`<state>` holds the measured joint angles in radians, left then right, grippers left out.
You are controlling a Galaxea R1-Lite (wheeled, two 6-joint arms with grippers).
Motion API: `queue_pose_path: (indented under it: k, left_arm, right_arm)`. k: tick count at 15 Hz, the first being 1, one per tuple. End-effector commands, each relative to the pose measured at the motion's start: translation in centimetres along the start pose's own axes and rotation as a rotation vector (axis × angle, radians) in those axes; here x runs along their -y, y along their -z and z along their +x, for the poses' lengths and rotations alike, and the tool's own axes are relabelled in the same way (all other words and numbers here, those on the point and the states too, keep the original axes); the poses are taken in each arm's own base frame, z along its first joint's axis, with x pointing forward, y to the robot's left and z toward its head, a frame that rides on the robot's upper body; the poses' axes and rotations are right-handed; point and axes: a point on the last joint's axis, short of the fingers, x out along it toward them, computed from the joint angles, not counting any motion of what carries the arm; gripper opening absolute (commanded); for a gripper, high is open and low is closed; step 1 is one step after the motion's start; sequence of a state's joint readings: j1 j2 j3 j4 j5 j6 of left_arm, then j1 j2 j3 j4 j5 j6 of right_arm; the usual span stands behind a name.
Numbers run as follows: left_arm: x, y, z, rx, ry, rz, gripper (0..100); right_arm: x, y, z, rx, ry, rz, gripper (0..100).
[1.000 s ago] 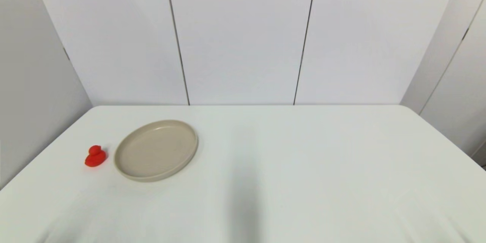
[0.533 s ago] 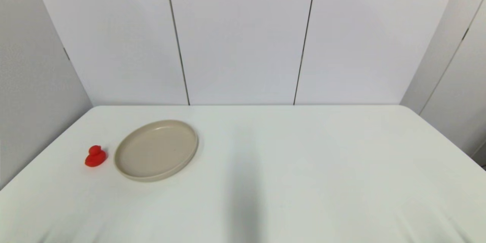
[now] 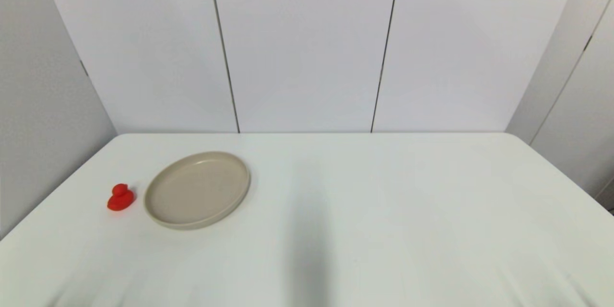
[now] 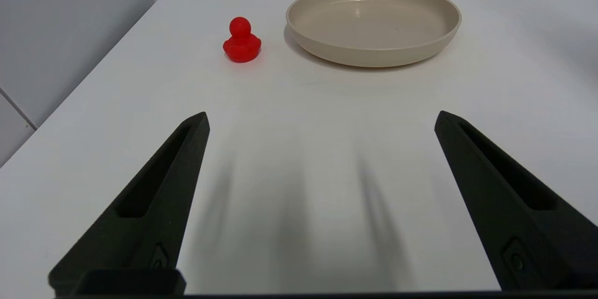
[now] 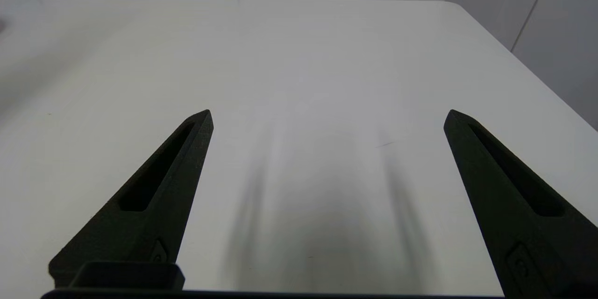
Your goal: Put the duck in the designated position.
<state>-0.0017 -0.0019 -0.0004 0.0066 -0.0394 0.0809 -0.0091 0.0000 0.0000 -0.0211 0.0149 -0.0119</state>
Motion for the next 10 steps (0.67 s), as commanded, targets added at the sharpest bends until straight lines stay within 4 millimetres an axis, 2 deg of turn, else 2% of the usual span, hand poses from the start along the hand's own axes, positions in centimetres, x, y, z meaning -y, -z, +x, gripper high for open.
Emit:
queue_pose_path:
  k: [1, 10]
  left_arm:
    - [0.0, 0.0, 0.02, -0.002, 0.001, 0.0, 100]
    - [0.0, 0.0, 0.02, -0.002, 0.001, 0.0, 100]
  right_arm:
    - [0.0, 0.25, 0.06, -0.009, 0.0, 0.0, 100]
    - [0.03, 0.24, 0.06, -0.007, 0.015, 0.015, 100]
